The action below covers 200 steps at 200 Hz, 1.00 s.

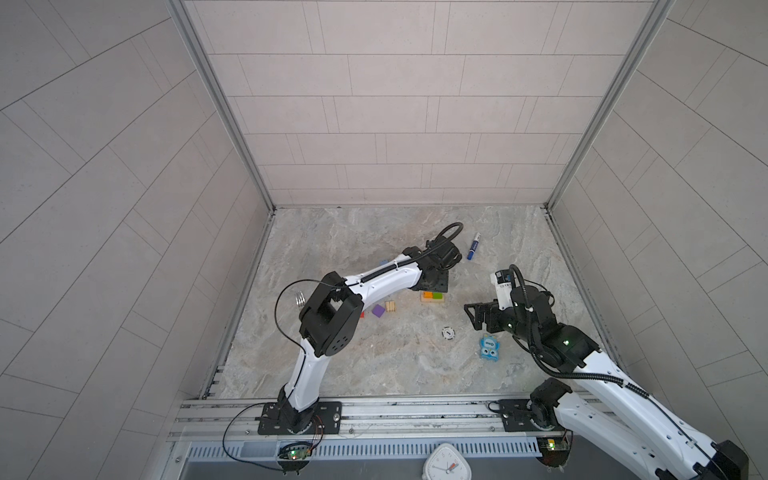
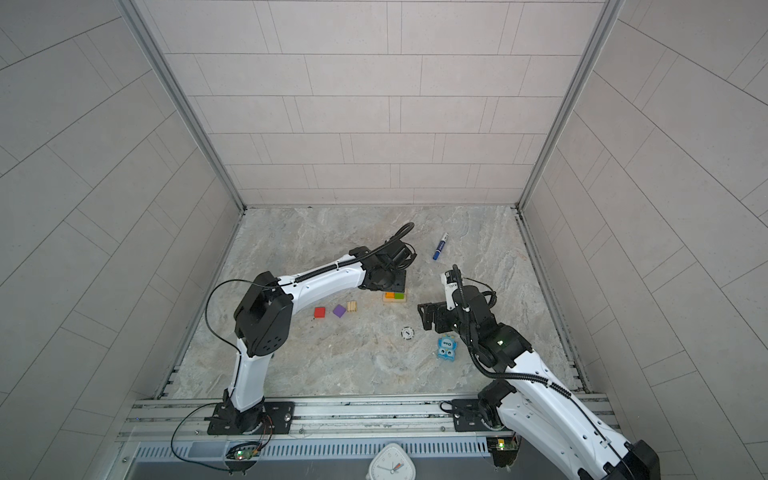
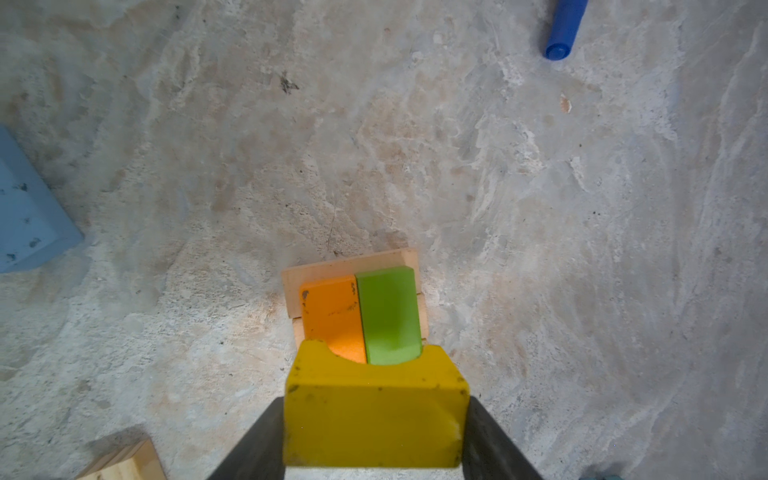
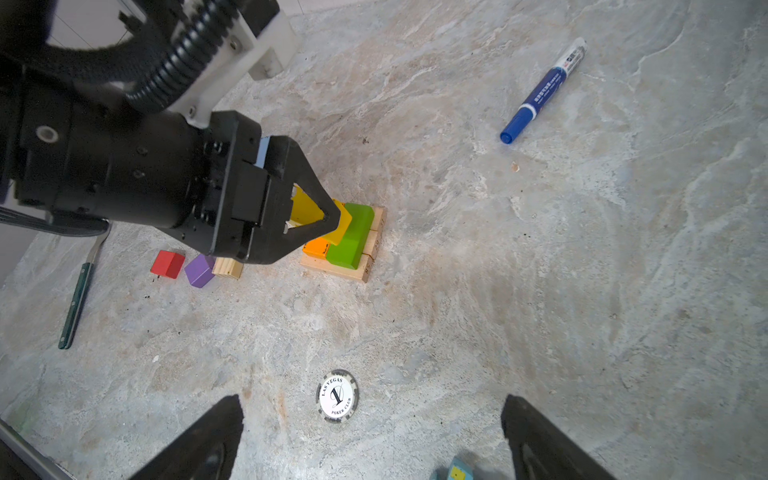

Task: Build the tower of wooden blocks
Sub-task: 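Lift the yellow arch block with the left gripper and carry it over the planks, then lower the yellow arch block onto the orange and green blocks with the left gripper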

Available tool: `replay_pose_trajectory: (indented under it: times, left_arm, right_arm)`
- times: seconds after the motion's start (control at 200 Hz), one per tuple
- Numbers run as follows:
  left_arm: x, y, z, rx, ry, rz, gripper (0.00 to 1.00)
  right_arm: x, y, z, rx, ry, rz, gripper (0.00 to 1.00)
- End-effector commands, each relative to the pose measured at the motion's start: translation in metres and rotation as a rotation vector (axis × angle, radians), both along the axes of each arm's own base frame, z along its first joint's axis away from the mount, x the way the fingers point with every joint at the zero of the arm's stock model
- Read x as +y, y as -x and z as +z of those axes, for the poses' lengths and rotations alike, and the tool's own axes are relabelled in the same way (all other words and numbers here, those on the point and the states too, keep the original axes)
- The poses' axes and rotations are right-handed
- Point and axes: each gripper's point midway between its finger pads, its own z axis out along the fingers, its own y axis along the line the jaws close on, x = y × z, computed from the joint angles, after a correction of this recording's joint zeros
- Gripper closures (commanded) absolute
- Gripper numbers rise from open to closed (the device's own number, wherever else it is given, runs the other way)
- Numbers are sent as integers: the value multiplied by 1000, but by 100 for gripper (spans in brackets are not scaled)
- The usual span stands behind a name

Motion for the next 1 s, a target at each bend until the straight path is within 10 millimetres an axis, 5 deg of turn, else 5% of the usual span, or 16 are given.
replay_pose_trajectory:
  times: [0.0, 0.996]
  left_arm:
    - [3, -8, 2, -14, -17, 42, 60]
    - [-6, -10, -16, 4, 24, 72, 59]
  right_arm:
    - [-5, 4, -7, 16, 15, -16, 1]
    - [-7, 5, -14, 30, 15, -22, 1]
